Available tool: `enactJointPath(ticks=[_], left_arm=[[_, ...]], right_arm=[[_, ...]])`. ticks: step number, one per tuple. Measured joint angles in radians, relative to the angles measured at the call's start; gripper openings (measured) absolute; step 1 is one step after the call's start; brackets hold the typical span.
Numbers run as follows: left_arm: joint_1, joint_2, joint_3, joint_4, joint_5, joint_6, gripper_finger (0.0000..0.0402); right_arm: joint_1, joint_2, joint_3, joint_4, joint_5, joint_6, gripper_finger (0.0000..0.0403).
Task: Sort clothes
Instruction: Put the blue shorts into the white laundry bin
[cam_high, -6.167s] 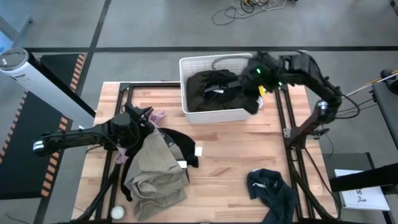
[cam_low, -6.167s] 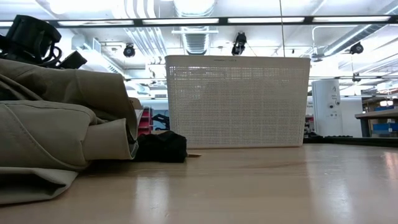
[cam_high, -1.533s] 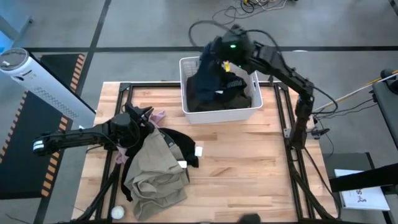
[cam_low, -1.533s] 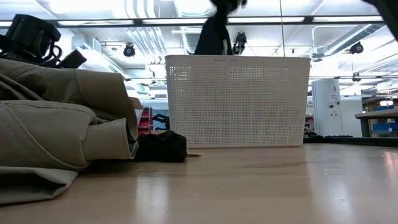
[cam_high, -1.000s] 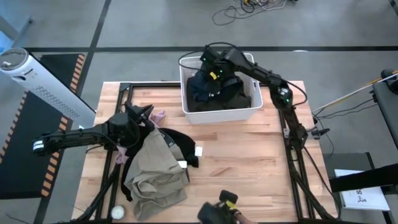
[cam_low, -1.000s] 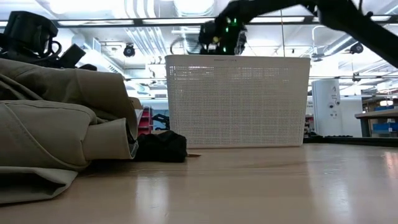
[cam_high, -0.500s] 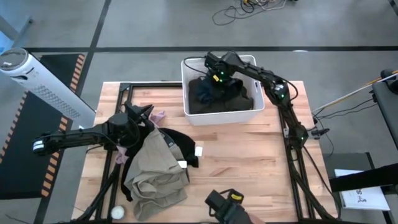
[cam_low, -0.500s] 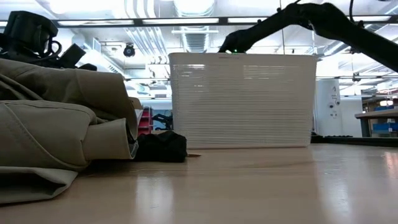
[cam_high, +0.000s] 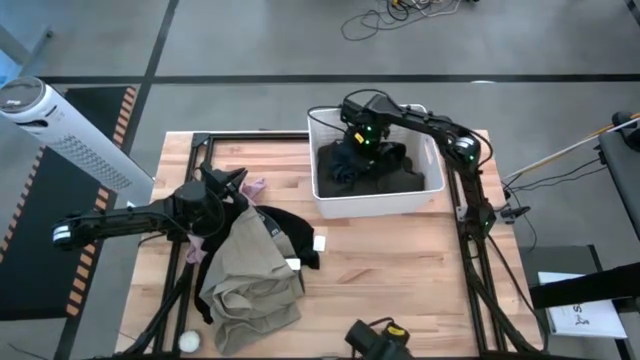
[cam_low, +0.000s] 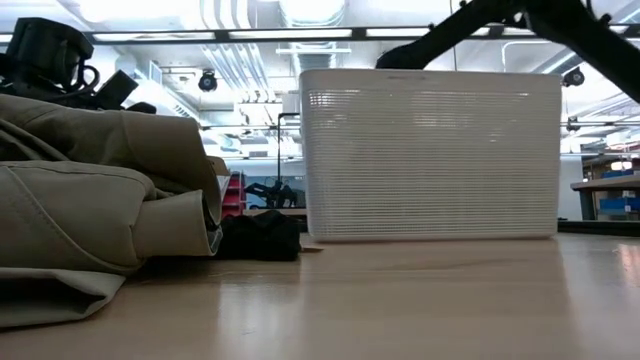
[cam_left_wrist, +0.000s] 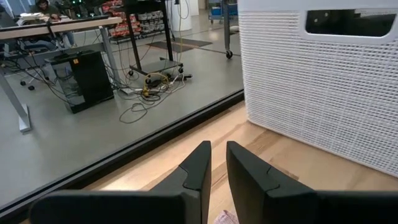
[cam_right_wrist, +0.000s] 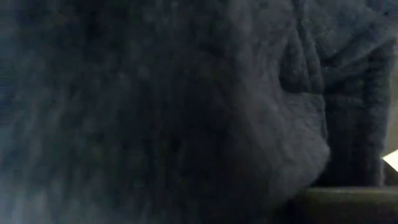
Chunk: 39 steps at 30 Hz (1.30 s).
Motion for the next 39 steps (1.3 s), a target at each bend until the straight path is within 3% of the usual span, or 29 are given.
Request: enactJointPath(ticks=[4,17,22,28,33,39], left_arm=[[0.000,0.000,0.000,0.001,0.000,0.001,0.0038],[0.000,0.000,0.000,0.002,0.000,0.022,0.0038],[0.000,0.000,0.000,0.004,0.000,0.028,0.0038],[0.000,0.000,0.000,0.004,0.000,0.036,0.0038],[0.000,0.000,0.000,0.004,0.001,0.045,0.0038],[0.000,0.000,0.000,0.004,0.001,0.046,0.0038]], right_arm=[[0.000,-0.088,-0.055,0.063,0.004,0.023,0.0007],[0.004,-0.402,-0.056,0.249,0.004,0.057,0.0007],[0.025,-0.535,-0.055,0.213,0.005,0.034,0.0008],[0.134,-0.664,-0.054,0.146,0.005,-0.074,0.0008],[0.222,-0.689,-0.054,0.142,0.152,-0.072,0.0008],[0.215,-0.629,-0.096,0.140,0.301,-0.039,0.0010]])
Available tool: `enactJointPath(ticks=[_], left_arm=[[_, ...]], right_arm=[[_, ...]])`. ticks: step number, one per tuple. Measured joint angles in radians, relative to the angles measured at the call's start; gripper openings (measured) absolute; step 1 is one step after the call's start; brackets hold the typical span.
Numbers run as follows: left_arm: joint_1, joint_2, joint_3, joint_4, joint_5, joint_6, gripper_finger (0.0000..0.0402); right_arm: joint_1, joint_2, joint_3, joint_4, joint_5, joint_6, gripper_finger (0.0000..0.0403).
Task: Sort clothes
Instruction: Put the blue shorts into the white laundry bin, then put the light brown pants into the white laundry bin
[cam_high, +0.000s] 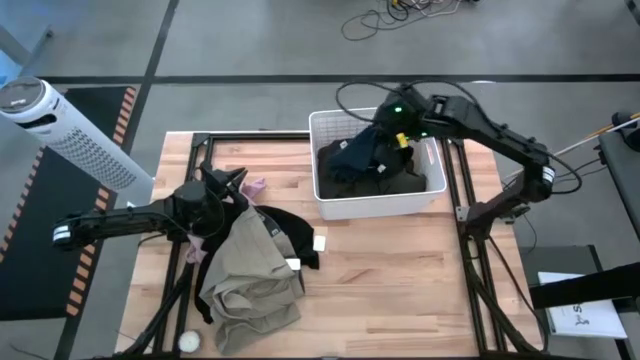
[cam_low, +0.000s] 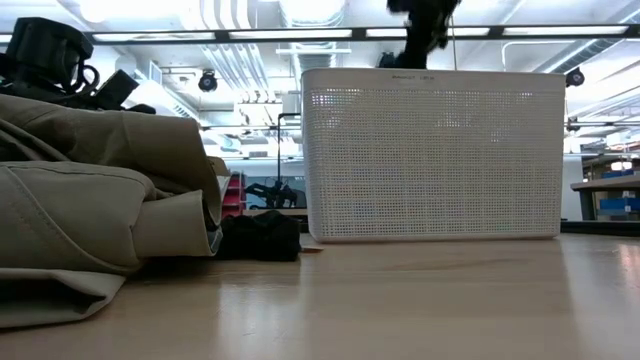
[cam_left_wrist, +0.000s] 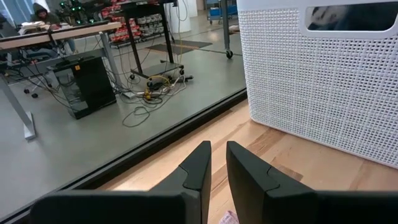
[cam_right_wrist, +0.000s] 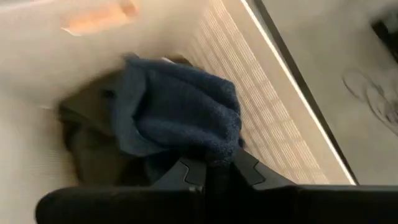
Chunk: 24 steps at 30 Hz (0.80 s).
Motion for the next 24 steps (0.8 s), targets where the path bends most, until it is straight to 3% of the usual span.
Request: enactJointPath(ticks=[5,16,20,24], left_arm=[[0.000,0.000,0.000,-0.004,0.000,0.001,0.0038],[0.000,0.012,0.000,-0.021,0.000,0.001,0.0038],[0.000,0.018,0.000,-0.019,0.000,0.000,0.0038],[0.000,0.019,0.000,-0.015,0.000,0.001,0.0038]], right_arm=[[-0.008,0.063,-0.029,-0.012,0.020,0.028,0.0052],[-0.006,0.125,0.091,-0.047,0.021,0.034,0.0242],[0.001,0.112,0.176,-0.089,0.017,0.035,0.0273],[0.029,0.106,0.255,-0.183,0.004,0.044,0.0268]])
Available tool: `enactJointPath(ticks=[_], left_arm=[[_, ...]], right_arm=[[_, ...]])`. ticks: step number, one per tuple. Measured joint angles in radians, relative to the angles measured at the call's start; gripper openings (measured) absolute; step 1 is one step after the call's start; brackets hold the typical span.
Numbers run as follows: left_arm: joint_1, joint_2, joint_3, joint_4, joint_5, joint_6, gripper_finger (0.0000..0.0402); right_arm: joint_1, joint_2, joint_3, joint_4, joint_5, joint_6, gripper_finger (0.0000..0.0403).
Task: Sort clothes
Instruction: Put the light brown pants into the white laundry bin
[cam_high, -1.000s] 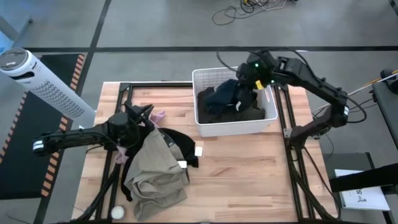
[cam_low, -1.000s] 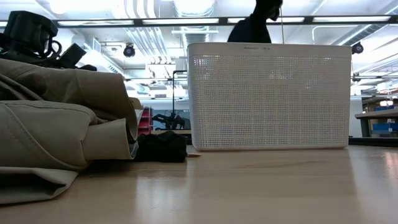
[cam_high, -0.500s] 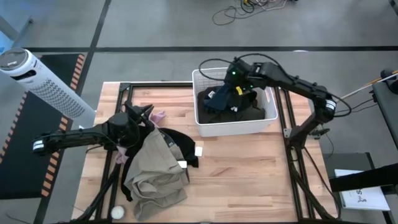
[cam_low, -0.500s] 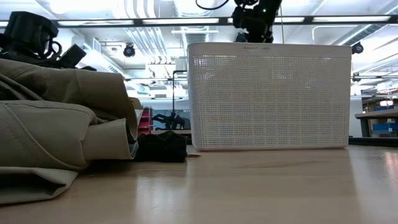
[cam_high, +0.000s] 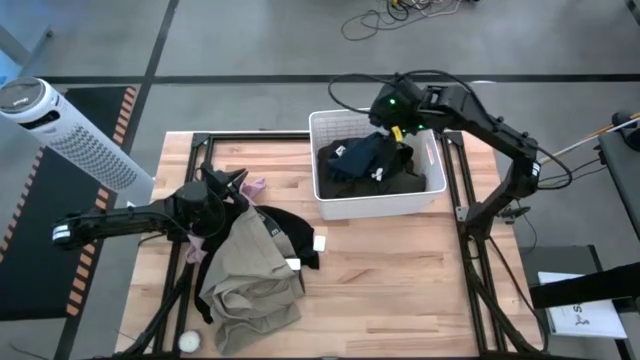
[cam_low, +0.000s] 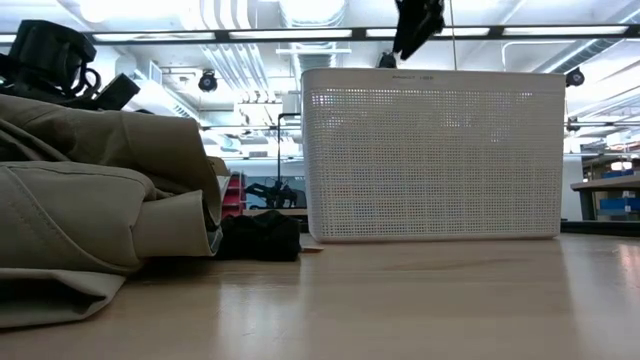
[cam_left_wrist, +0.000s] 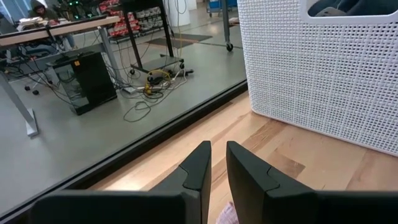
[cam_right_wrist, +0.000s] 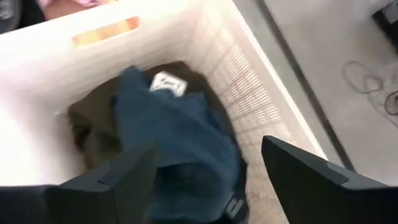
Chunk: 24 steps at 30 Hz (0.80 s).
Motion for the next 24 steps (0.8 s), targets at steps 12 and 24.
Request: enactJointPath(ticks=[12,24], left_arm=[[0.000,0.000,0.000,0.004,0.000,0.008,0.0038],[0.000,-0.001,0.000,0.011,0.000,0.006,0.0038]], right_arm=[[0.283,-0.001,-0.126,-0.099,-0.106,0.047,0.0015],[0.394,-0.002,-0.399,0.253,-0.112,0.015,0.0001]])
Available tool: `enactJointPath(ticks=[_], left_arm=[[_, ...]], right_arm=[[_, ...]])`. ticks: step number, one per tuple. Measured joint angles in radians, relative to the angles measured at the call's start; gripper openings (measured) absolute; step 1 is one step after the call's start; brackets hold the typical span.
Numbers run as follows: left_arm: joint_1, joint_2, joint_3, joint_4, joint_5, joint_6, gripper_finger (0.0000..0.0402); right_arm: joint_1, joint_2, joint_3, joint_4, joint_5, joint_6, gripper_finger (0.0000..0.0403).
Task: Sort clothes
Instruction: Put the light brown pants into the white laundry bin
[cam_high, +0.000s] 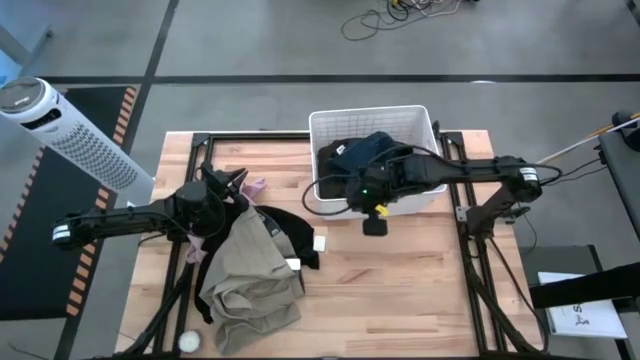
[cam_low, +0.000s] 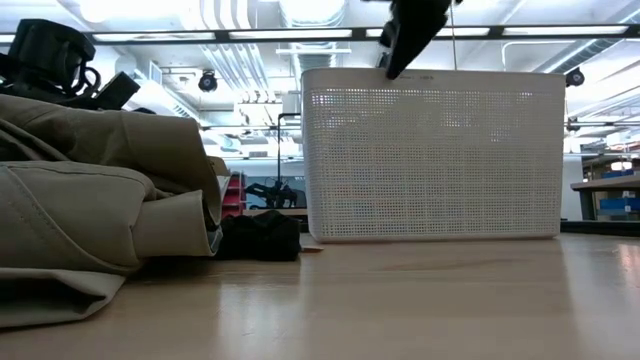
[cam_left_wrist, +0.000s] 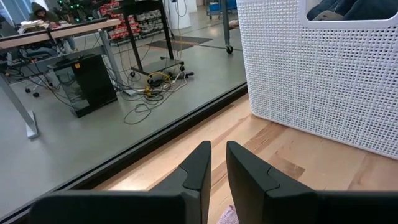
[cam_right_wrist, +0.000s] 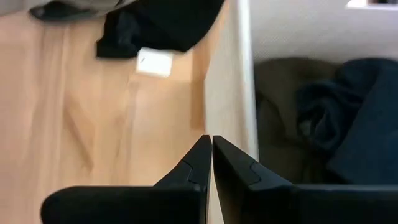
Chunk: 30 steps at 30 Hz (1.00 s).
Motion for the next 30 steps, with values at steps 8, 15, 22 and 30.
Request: enactJointPath(ticks=[8,15,22,30], left_arm=[[0.000,0.001,0.000,0.004,0.000,0.000,0.0038],[0.000,0.003,0.026,0.052,0.043,0.028,0.0038],[-0.003,0.002,0.205,-0.105,0.182,0.029,0.0038],[-0.085,0.023,0.439,-0.433,0.272,0.025,0.0009]], right_arm=[[-0.091,0.013,-0.038,0.187,0.025,-0.025,0.0000],[-0.087,-0.027,-0.038,0.224,0.056,-0.069,0.0000],[-0.002,-0.099,-0.049,0.252,0.134,-0.106,0.0000],[0.107,-0.279,-0.354,0.598,0.136,-0.104,0.0000]])
